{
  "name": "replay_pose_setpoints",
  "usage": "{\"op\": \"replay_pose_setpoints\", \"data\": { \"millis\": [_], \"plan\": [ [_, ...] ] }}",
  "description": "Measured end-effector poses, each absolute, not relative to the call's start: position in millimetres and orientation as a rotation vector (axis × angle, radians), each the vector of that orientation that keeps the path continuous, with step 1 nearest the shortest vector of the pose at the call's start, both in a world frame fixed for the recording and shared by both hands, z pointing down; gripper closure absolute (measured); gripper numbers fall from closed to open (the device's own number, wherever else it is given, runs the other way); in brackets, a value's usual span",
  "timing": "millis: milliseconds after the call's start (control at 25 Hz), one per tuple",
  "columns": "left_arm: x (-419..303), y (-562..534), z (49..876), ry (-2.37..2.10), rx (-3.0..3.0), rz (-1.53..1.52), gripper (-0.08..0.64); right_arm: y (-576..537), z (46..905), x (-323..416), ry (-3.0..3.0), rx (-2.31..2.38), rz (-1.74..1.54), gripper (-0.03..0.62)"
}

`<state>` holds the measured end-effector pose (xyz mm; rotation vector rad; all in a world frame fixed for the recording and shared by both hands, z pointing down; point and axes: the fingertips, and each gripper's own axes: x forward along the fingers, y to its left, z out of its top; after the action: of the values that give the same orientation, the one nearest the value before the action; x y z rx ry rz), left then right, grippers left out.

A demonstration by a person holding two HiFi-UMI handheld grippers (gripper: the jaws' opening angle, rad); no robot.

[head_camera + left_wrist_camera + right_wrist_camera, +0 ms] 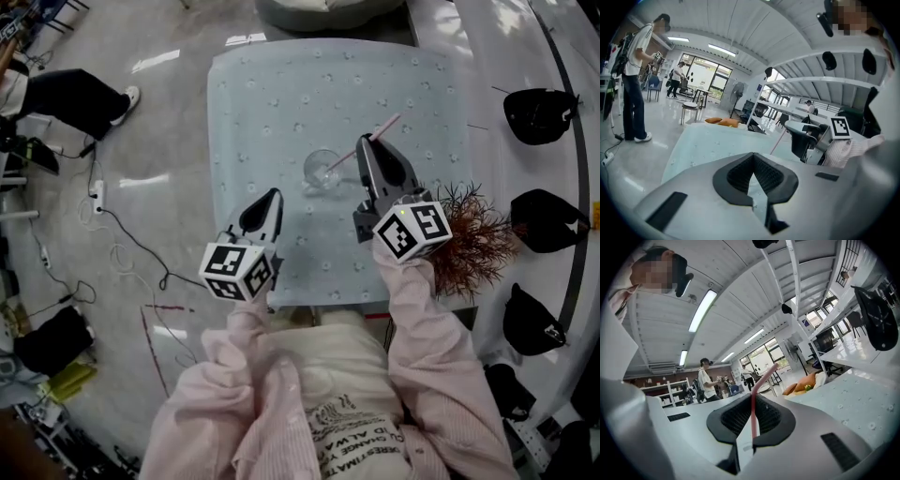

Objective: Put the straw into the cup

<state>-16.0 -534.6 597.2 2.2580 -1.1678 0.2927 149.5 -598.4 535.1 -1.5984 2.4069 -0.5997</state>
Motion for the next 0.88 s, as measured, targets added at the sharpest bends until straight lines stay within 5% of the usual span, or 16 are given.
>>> {"op": "replay_pose_setpoints", "data": {
  "millis": [880],
  "plan": [
    [-8.2, -528.3, 636.5, -1.073, 2.201, 0.335, 0.56, -598.9, 598.6, 143.3, 2.289, -1.639, -0.824, 0.574]
  ]
}}
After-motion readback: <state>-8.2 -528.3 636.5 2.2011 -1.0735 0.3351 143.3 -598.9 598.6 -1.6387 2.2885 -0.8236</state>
